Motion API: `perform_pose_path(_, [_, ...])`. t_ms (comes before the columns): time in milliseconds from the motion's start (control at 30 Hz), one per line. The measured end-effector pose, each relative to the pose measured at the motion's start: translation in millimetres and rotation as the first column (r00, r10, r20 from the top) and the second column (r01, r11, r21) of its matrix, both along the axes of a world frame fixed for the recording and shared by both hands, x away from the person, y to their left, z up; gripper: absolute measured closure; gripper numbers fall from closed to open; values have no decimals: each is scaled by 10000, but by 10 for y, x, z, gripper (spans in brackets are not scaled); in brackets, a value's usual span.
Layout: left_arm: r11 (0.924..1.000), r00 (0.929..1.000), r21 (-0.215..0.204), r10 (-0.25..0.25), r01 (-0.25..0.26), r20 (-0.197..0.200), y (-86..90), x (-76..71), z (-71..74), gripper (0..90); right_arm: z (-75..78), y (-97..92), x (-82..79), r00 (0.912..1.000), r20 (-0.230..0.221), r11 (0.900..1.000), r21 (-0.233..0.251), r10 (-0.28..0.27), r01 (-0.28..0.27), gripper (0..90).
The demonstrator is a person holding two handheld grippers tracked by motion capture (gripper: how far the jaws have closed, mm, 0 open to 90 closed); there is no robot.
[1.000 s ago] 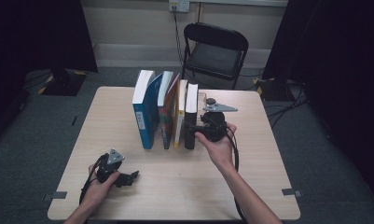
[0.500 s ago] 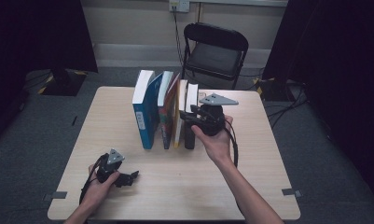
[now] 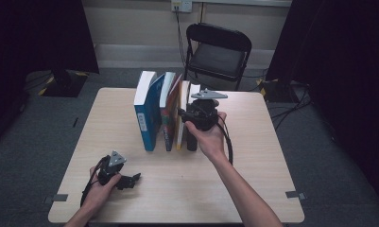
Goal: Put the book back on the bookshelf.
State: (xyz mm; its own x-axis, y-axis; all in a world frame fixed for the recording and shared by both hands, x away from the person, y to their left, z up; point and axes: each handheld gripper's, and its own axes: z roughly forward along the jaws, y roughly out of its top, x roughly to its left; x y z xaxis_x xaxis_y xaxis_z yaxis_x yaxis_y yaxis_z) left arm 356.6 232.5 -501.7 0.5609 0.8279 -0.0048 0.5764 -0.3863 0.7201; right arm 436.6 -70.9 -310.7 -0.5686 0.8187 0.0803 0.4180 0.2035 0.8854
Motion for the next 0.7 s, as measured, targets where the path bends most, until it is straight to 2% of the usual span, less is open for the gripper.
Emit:
perform_pose_path(167, [10000,10000,4,-2,2,-5,0,0,1,38,23,-42,7,9997,160,9993,336,161,-167,623])
perform_pose_path(300, [10000,10000,3,-1,1,-6,0,0,0,38,1,-13,7,9994,25,9990,259,356,-356,655])
perform_pose_path(433, [10000,10000,0,-2,2,-8,0,0,0,38,-37,70,58,9986,-213,9985,263,480,-475,611])
perform_pose_path(633, [10000,10000,1,-3,3,-5,0,0,0,38,-42,227,88,9990,-382,9992,-312,251,-263,527])
perform_pose_path(700, [10000,10000,-3,-16,16,-4,1,-1,0,38,-75,270,114,9985,-470,9983,-493,279,-303,570])
